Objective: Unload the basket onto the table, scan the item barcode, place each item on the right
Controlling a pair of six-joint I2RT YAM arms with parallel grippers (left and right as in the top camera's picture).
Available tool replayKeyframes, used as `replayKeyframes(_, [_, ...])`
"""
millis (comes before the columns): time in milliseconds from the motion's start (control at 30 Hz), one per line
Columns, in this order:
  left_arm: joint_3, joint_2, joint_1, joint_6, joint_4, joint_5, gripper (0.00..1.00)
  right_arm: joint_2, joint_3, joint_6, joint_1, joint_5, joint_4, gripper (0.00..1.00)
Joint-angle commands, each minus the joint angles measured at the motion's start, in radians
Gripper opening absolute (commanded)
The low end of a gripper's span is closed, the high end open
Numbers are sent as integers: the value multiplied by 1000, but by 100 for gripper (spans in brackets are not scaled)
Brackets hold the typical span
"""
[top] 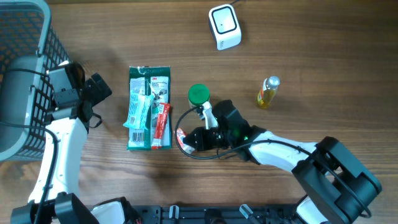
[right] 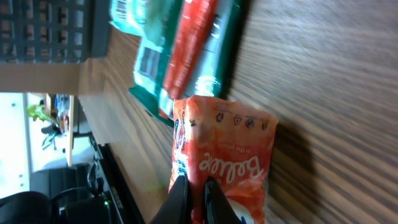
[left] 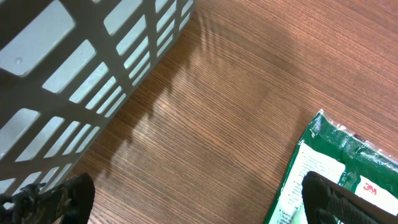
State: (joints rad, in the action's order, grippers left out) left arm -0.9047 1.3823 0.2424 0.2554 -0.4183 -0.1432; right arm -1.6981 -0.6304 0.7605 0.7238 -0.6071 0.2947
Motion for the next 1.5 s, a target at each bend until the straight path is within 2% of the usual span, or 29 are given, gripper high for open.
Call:
replayKeyframes(0, [-16,-13,4,-13,3,5,100,0,44,81,2,91,26,4])
replayKeyframes(100, [-16,-13,4,-13,3,5,100,0,45,81,2,100,20,12])
replayKeyframes(167, [-16,-13,4,-13,3,5,100,0,45,80,2,113,15,25])
replayKeyframes(233, [-16,-13,4,-13,3,5,100,0,45,80,2,113,16,33])
replayKeyframes(433, [-16,-13,4,-13,3,5,100,0,44,72,2,85,37,51])
replayKeyframes(700, [-16,-13,4,-13,3,5,100,10,42,50,2,83,51,57])
replayKeyframes(800, [-16,-13,4,-13,3,5,100,58,42,7,-7,84,50,69])
replayKeyframes(833, [-16,-13,4,-13,3,5,100,82,41,5,-15,84,46,78])
replayKeyframes(933, [-16,-13,4,-13,3,5,100,175,-4,-14,-45,140,-105,82])
replayKeyframes(1033, [-16,-13,4,-13,3,5,100,256,-122,-113,-45,214,-381,82])
replayKeyframes(1067, [-16,-13,4,-13,3,5,100,269,-202,-159,-45,256,-529,81])
replayKeyframes(1167, [-16,-13,4,-13,3,5,100,269,-411,-274,-42,345,-832,80])
replayKeyframes(1333, [-16,-13,4,-13,3,5,100,269,-535,-322,-21,439,-954,78])
replayKeyframes(1467, [-16,-13,4,-13,3,5,100,267,-612,-373,-13,480,-1032,82])
